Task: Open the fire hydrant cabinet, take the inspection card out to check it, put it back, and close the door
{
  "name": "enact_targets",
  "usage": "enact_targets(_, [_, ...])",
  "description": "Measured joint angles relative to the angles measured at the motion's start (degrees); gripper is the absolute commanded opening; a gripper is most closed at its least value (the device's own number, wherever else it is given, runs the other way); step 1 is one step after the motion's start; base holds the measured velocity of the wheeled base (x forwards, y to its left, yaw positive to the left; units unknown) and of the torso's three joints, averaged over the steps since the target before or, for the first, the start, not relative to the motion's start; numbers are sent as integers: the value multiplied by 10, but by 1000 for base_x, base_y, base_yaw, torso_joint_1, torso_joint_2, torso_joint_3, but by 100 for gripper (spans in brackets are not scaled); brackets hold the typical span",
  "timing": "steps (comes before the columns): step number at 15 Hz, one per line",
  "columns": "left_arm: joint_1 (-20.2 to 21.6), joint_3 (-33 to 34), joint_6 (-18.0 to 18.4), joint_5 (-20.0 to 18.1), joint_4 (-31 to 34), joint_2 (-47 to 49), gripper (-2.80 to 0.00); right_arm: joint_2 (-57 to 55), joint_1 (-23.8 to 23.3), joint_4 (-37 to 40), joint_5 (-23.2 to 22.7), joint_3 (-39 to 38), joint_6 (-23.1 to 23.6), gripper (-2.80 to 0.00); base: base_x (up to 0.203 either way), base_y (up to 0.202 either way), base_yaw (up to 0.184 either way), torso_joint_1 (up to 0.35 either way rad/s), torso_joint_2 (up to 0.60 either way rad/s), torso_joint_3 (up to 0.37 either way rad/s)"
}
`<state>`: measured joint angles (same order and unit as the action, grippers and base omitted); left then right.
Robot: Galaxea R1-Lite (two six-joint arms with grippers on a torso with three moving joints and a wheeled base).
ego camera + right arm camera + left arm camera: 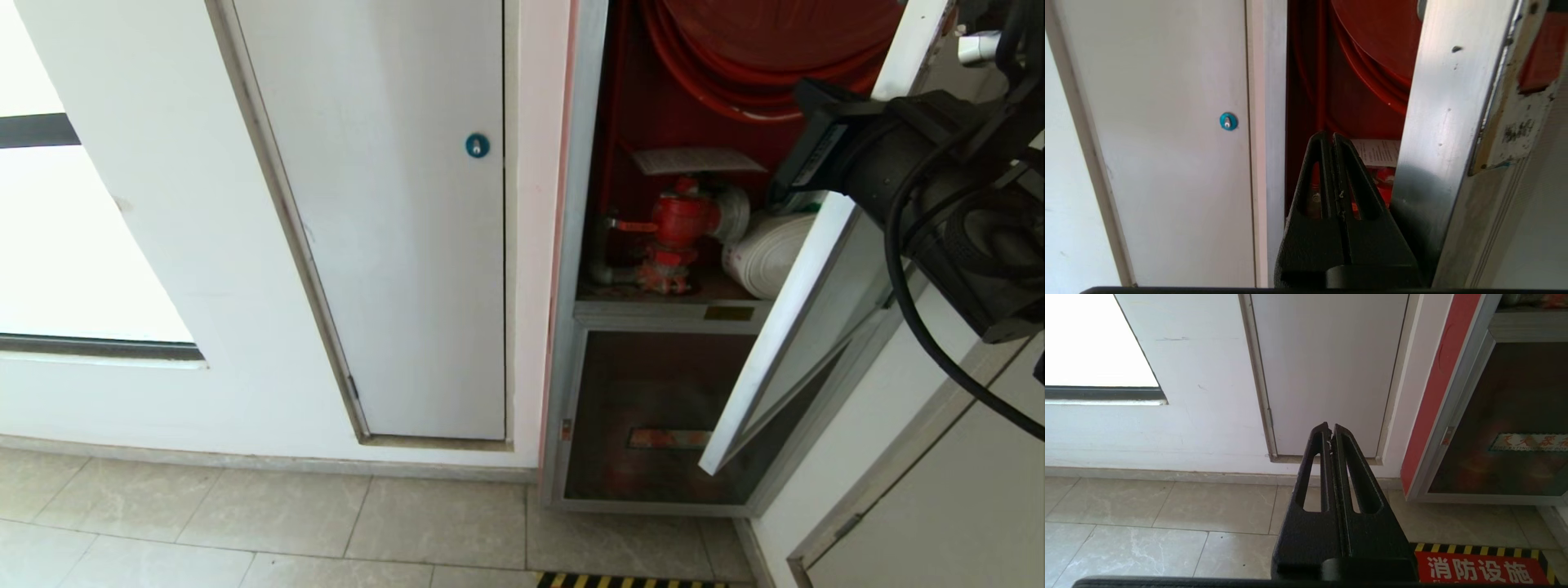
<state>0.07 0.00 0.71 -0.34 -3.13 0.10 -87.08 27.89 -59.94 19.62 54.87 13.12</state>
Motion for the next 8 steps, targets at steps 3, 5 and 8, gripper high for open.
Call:
enact_targets(3, [0,0,0,0,0,0,-280,6,-3,0,11,-1,0,-280,0,0,0,0,0,0])
enact_targets(5, [0,0,0,0,0,0,-280,11,-4,0,17,-2,0,-280,0,0,0,0,0,0])
enact_targets(8, [0,0,0,0,0,0,-280,21,-4,0,28,-5,0,-280,0,0,0,0,0,0])
